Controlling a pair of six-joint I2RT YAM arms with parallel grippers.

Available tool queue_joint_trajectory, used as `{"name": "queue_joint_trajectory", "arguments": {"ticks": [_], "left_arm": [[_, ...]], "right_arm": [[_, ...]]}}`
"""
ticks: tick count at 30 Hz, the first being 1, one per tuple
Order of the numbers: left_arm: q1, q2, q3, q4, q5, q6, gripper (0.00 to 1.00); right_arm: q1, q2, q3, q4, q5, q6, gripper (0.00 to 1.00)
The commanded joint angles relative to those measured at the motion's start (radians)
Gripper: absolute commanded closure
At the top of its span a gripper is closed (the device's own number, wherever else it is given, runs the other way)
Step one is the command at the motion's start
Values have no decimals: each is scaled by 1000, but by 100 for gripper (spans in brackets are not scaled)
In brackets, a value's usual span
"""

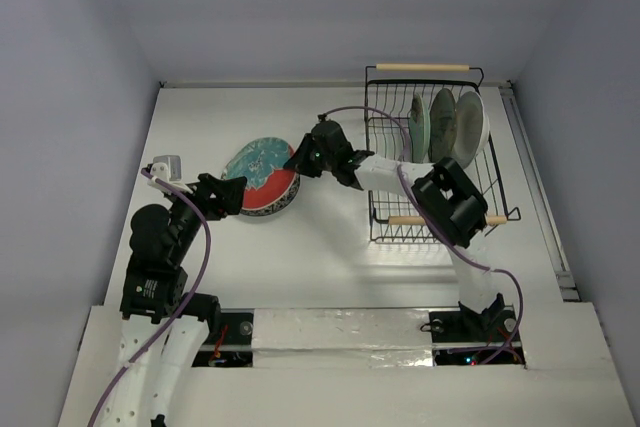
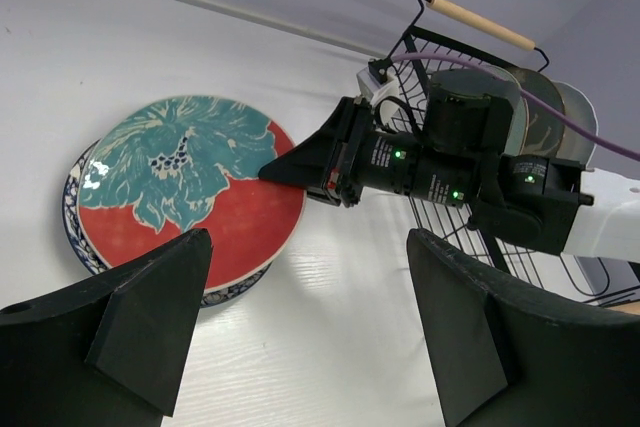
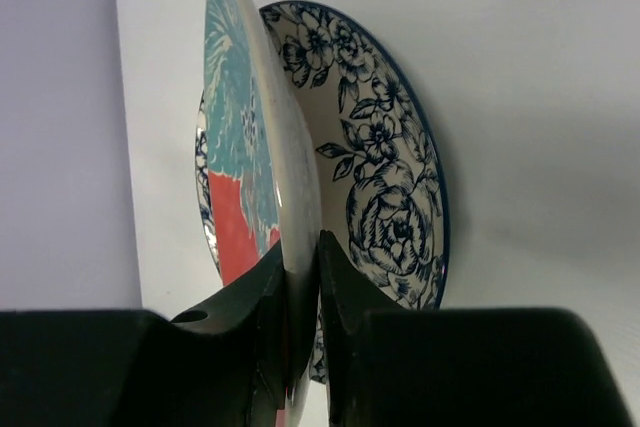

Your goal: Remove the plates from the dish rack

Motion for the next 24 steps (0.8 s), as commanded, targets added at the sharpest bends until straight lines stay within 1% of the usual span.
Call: {"name": "queue_joint_trajectory", "arguments": {"ticks": [1, 2, 4, 8, 9, 10, 11, 12, 14, 15, 16, 17, 19, 24], "left_arm": [[7, -2, -10, 60, 14, 6, 23], [7, -4, -10, 58, 12, 6, 23], [7, -4, -10, 58, 14, 6, 23], [7, -4, -10, 58, 11, 6, 23], [7, -2, -9, 58, 11, 6, 24], [7, -2, -10, 58, 11, 6, 23], [7, -4, -10, 58, 9, 6, 23], [7, -5, -10, 57, 8, 6, 24], [7, -5, -10, 55, 2, 5, 23], [7, -5, -9, 57, 0, 5, 23], [7, -7, -9, 57, 0, 6, 23], [7, -7, -9, 55, -3, 6, 23], [7, -5, -9, 55, -4, 5, 23], [7, 5, -9, 54, -3, 6, 23]], "right_arm": [[18, -35, 15, 217, -49, 56, 79], [18, -35, 14, 214, -49, 49, 73], [18, -39, 6, 200, -45, 38, 70], [27, -67, -21, 170, -19, 1, 58], [27, -79, -27, 147, 0, -31, 46], [37, -85, -28, 133, 11, -31, 45], [37, -93, -32, 119, 24, -43, 41], [37, -100, -35, 93, 37, -75, 32], [47, -119, -46, 72, 84, -99, 22], [47, -125, -52, 59, 95, -111, 14], [47, -130, -58, 59, 113, -119, 11], [47, -140, -63, 52, 115, -129, 3], [47, -151, -70, 30, 173, -143, 0], [57, -205, -89, 3, 216, -183, 0]]}}
